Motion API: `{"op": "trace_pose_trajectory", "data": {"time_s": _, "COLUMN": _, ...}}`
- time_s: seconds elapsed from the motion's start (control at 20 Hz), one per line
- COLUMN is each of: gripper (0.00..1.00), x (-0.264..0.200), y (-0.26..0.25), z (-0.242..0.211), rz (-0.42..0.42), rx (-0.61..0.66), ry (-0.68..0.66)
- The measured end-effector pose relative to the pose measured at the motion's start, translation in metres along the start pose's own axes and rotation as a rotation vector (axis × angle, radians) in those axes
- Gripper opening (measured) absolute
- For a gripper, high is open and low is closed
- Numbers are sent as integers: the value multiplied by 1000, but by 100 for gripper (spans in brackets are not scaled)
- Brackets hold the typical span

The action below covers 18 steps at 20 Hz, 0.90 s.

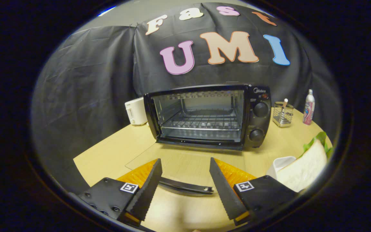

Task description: Open the toaster oven, put the food inside, and close the toaster oven door.

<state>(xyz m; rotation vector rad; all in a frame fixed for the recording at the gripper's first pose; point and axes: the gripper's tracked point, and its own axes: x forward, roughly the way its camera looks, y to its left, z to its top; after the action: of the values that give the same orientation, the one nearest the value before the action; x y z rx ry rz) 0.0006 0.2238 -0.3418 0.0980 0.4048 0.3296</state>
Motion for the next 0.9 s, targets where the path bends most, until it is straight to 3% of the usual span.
{"op": "trace_pose_trajectory", "data": {"time_s": 0.15, "gripper": 94, "x": -19, "y": -52, "z": 29, "rz": -46, "rx": -22, "ry": 18}}
{"op": "trace_pose_trajectory", "data": {"time_s": 0.45, "gripper": 94, "x": -76, "y": -158, "z": 85, "rz": -219, "rx": -127, "ry": 54}}
{"op": "trace_pose_trajectory", "data": {"time_s": 0.7, "gripper": 94, "x": -115, "y": -217, "z": 57, "rz": -287, "rx": -129, "ry": 262}}
{"op": "trace_pose_trajectory", "data": {"time_s": 0.9, "gripper": 94, "x": -135, "y": -221, "z": 18, "rz": -222, "rx": -21, "ry": 470}}
